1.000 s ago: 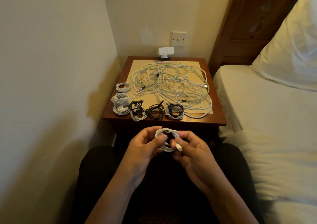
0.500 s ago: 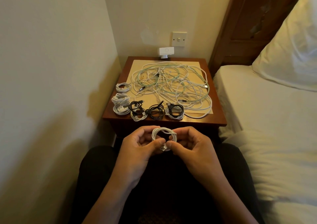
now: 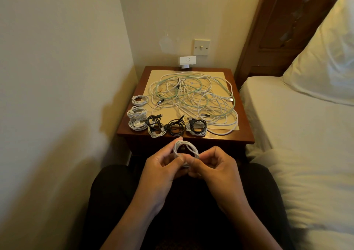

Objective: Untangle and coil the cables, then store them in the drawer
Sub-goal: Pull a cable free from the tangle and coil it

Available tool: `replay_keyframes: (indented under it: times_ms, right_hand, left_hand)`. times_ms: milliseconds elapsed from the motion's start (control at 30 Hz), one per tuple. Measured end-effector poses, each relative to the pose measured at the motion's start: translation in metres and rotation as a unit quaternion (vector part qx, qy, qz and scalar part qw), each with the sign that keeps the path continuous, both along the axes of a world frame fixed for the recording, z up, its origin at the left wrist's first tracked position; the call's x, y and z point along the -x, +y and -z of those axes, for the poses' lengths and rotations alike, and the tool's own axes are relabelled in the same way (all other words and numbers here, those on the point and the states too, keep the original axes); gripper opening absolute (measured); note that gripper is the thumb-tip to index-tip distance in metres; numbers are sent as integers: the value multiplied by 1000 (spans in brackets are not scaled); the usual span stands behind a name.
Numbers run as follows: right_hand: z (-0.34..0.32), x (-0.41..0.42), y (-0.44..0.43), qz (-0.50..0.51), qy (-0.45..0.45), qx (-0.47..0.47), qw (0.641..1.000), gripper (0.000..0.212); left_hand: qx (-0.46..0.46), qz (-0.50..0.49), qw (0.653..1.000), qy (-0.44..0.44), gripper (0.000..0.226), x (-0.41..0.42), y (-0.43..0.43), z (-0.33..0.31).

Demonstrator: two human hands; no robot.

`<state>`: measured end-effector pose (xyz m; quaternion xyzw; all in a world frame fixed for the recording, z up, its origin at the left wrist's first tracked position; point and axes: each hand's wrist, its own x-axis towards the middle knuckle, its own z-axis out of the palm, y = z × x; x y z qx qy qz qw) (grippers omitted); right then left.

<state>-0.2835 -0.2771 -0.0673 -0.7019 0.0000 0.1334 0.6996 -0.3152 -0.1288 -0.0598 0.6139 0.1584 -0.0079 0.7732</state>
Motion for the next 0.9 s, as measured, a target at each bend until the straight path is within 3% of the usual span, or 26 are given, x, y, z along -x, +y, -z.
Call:
replay_keyframes:
  times_ms: [200,367,533,667,767,900]
  right_hand:
    - [-2,-4,-6,-39,11,44,998,36]
    - [-16,-12,-13,-126,12,71,989,19]
    - [-16,-8,-10,-99,-107,222,964,11]
    - [-15,-3,-5,-59,-199,265,941,13]
    - [-12,-4,-2,-36,-206,265,941,13]
    - [-18,-10,-2,-25,-90,181,979,15]
  left_hand:
    - [-42,24,999,-7,49,0,6,0]
    - [-98,46,994,-4,48,0,10,-1]
    - [-154,62,986,-17,47,2,12,-4]
    - [-207,52,976,-40,41,5,5,-6]
    - [-118,26,992,-38,40,4,1,-6]
    - [4,21,999,-28,36,4,0,-4]
